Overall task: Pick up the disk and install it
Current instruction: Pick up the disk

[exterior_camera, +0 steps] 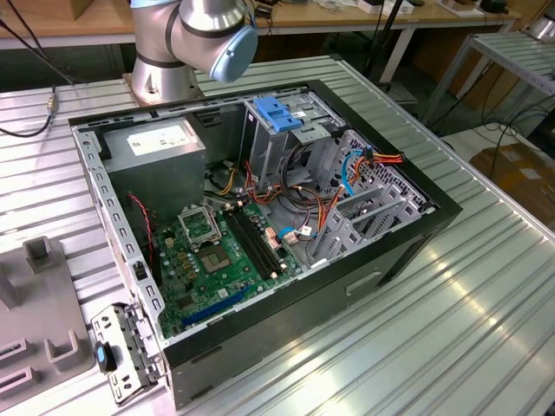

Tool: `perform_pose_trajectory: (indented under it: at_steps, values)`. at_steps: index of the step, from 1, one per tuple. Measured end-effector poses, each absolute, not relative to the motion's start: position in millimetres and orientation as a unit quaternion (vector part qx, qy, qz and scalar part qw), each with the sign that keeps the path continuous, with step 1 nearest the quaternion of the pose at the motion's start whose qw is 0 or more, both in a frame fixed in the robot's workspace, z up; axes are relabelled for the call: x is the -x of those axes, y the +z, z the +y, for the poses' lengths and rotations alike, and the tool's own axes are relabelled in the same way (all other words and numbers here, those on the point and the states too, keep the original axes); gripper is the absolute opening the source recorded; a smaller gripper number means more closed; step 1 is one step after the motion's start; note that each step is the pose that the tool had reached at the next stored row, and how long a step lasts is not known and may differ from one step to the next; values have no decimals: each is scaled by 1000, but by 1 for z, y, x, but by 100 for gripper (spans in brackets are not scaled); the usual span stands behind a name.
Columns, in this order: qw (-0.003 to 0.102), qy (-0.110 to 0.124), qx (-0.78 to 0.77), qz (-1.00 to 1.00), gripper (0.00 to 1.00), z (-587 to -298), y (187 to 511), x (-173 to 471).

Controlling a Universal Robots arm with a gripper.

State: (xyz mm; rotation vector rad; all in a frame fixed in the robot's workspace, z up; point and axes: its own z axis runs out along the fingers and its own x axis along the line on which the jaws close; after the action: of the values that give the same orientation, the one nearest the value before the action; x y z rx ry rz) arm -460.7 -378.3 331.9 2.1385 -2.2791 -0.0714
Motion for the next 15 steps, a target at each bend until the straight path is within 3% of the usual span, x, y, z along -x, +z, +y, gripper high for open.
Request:
perform_pose_trajectory:
  at_steps: [15]
  values:
    - [5,-21,-688,-726,60,-377,309,465]
